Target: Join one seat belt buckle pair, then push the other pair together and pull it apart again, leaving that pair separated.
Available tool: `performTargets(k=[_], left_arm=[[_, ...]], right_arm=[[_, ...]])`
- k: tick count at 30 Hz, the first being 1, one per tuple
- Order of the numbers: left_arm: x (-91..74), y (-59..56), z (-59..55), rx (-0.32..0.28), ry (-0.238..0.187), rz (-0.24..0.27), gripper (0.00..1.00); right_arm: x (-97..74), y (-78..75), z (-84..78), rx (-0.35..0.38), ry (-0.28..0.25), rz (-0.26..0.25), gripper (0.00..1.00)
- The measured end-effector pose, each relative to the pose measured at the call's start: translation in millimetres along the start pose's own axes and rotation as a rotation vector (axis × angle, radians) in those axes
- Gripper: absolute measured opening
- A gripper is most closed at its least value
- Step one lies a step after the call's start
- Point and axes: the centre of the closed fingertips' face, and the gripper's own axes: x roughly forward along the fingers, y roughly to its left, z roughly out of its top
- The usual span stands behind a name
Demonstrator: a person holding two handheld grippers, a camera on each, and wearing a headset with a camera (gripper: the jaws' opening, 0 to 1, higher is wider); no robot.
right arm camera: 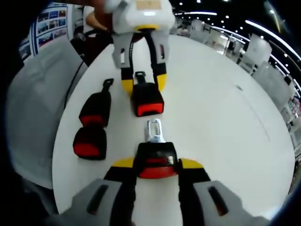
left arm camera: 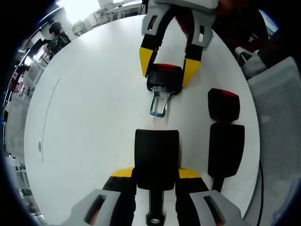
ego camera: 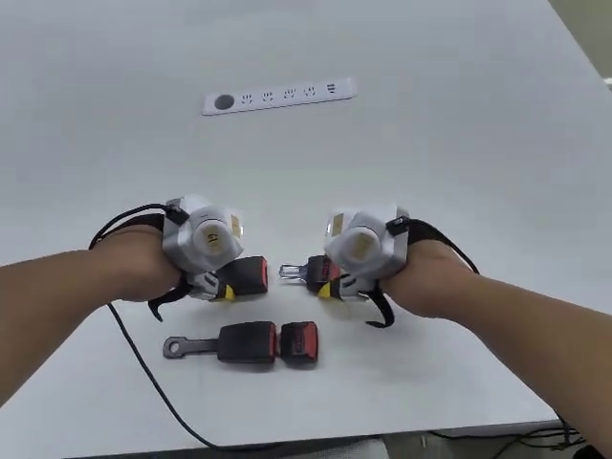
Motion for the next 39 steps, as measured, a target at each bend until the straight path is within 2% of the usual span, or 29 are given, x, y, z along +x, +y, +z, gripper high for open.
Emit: performTargets(k=[5,7,17,20,26,36,39], left_arm=[[-0.3,-1.4,1.3,0.006,0.010,-0.003,0.32],[-0.5,-1.7,0.9,0.004,0.011,-0.003,0.32],[-2.0,-3.3,1.3,0.020,0.014,-0.006,0.32],[-2.4,-2.7,0.8,0.037,0.018,-0.008,0.32],[-1.8,-1.7,0.4,0.041,0.009,-0.012,0.32],[-0.8,-1.4,0.8,0.049,0.000,-0.019,0.31],[0.0,-0.5,1.8,0.060,0.000,-0.030,0.31]], right_arm=[[7.5,5.3,9.5,-0.029,0.007,0.007,0.33],[7.8,4.4,9.3,-0.058,0.026,-0.002,0.33],[9.6,5.1,15.0,-0.087,0.006,-0.003,0.33],[13.5,6.5,21.6,-0.083,-0.015,0.003,0.33],[13.4,5.0,21.5,-0.071,-0.026,0.020,0.32],[18.6,2.7,26.8,-0.069,-0.015,0.042,0.30],[22.9,5.6,34.4,-0.067,-0.023,0.050,0.30]])
